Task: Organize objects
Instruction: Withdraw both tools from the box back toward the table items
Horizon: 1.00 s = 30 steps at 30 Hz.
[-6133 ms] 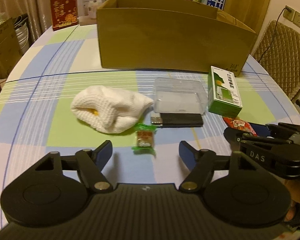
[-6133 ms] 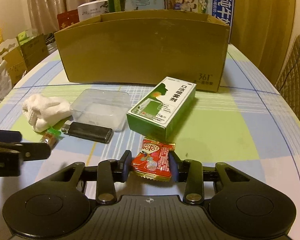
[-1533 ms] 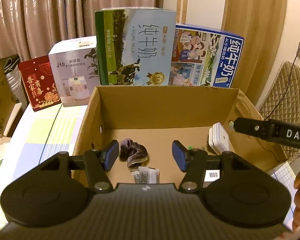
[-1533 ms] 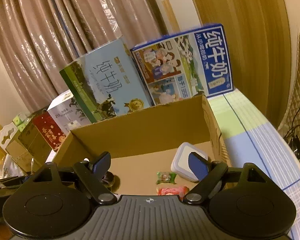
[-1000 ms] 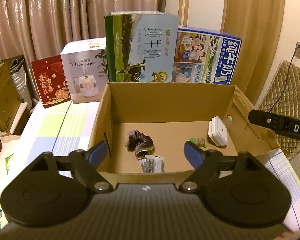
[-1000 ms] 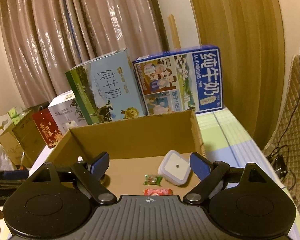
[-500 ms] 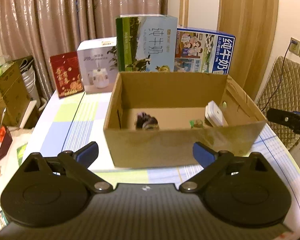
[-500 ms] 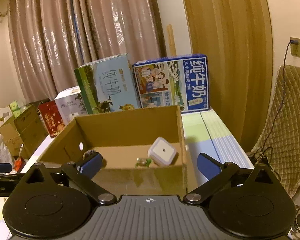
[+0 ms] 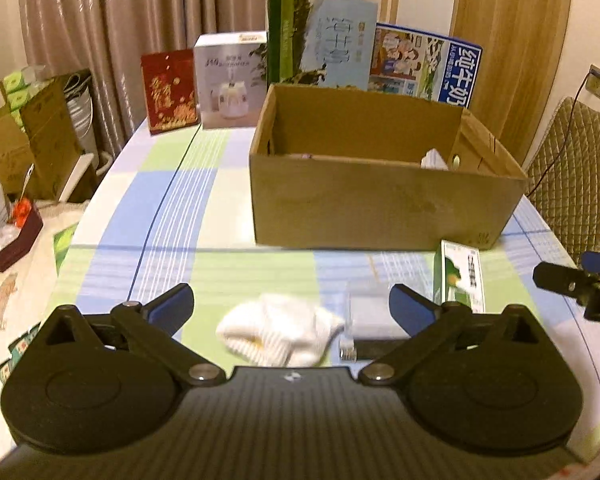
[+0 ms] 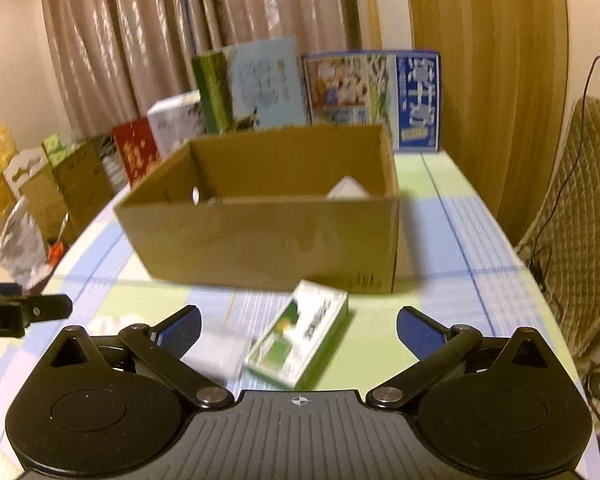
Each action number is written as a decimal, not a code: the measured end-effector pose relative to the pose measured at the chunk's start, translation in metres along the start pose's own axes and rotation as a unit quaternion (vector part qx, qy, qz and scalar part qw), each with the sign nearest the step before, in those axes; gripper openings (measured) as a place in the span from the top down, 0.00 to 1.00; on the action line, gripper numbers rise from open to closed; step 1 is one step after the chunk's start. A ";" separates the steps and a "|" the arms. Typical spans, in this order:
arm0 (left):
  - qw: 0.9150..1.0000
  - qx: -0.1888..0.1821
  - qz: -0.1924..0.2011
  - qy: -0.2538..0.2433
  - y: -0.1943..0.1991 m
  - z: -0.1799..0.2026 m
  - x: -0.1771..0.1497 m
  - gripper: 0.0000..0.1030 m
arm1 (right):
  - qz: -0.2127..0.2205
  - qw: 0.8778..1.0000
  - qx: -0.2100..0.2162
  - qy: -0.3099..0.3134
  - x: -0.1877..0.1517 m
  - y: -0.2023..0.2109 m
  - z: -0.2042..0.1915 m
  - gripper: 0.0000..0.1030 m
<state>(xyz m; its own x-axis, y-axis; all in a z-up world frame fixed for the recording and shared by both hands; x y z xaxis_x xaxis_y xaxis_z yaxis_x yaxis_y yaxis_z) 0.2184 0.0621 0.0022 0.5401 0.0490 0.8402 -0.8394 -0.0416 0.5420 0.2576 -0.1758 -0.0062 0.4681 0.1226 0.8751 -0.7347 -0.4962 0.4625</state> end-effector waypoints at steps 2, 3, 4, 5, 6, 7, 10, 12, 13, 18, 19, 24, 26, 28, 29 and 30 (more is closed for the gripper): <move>1.000 0.001 -0.006 0.001 0.004 -0.003 -0.007 0.01 | -0.012 1.000 -0.002 0.006 -0.005 0.000 -0.002 0.02; 1.000 0.000 -0.008 0.001 0.006 -0.003 -0.011 0.01 | -0.016 1.000 -0.003 0.006 -0.008 0.001 -0.001 0.02; 1.000 0.000 -0.010 0.002 0.007 -0.004 -0.014 0.01 | -0.020 1.000 -0.004 0.005 -0.009 0.001 -0.001 0.02; 1.000 0.001 -0.012 0.002 0.008 -0.005 -0.017 0.01 | -0.022 1.000 -0.005 0.003 -0.011 0.001 0.000 0.02; 1.000 0.002 -0.014 0.001 0.009 -0.005 -0.019 0.01 | -0.024 1.000 -0.005 0.002 -0.011 0.001 0.001 0.02; 1.000 0.003 -0.017 0.000 0.009 -0.006 -0.022 0.01 | -0.027 1.000 -0.006 0.002 -0.012 -0.001 0.001 0.02; 1.000 0.004 -0.023 0.000 0.007 -0.008 -0.024 0.01 | -0.031 0.999 -0.007 -0.001 -0.013 -0.003 0.002 0.02; 1.000 0.005 -0.024 0.004 0.006 -0.010 -0.025 0.01 | -0.036 0.999 -0.007 -0.002 -0.014 -0.004 0.002 0.02; 1.000 0.004 -0.025 0.007 0.006 -0.009 -0.025 0.01 | -0.039 0.999 -0.007 -0.002 -0.015 -0.005 0.001 0.02; 1.000 0.003 -0.030 0.005 0.002 -0.007 -0.025 0.01 | -0.049 0.999 -0.007 -0.006 -0.018 -0.007 0.003 0.02; 1.000 0.003 -0.031 0.004 0.001 -0.006 -0.026 0.01 | -0.050 0.999 -0.008 -0.008 -0.018 -0.007 0.004 0.02; 0.999 0.005 -0.037 0.003 -0.002 -0.004 -0.027 0.01 | -0.056 0.998 -0.009 -0.002 -0.020 -0.009 0.002 0.02; 0.999 0.006 -0.043 0.001 -0.004 -0.004 -0.028 0.01 | -0.059 0.998 -0.007 -0.001 -0.021 -0.010 0.000 0.02; 0.999 0.004 -0.048 -0.002 -0.007 -0.003 -0.029 0.01 | -0.065 0.998 -0.007 0.002 -0.023 -0.012 -0.001 0.02; 0.999 0.002 -0.052 -0.004 -0.008 -0.003 -0.030 0.01 | -0.068 0.998 -0.008 0.004 -0.024 -0.013 -0.002 0.02; 0.998 0.000 -0.057 -0.006 -0.009 -0.003 -0.031 0.01 | -0.071 0.997 -0.008 0.006 -0.025 -0.014 -0.003 0.02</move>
<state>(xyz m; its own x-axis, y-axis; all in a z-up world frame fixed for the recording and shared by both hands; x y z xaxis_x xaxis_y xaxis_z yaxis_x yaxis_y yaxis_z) 0.2095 0.0640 -0.0287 0.6329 0.0414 0.7731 -0.7724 -0.0360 0.6342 0.2551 -0.1696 -0.0340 0.5623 0.2018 0.8019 -0.6691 -0.4588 0.5846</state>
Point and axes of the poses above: each gripper's, at about its wrist camera, not at the fingertips, and y roughly against the way its jaws point, z to its right, x to its top, the point moved 1 cm from there along -y, roughly the way its jaws point, and after that the axes turned 11 degrees about z, right-handed, at the moved point
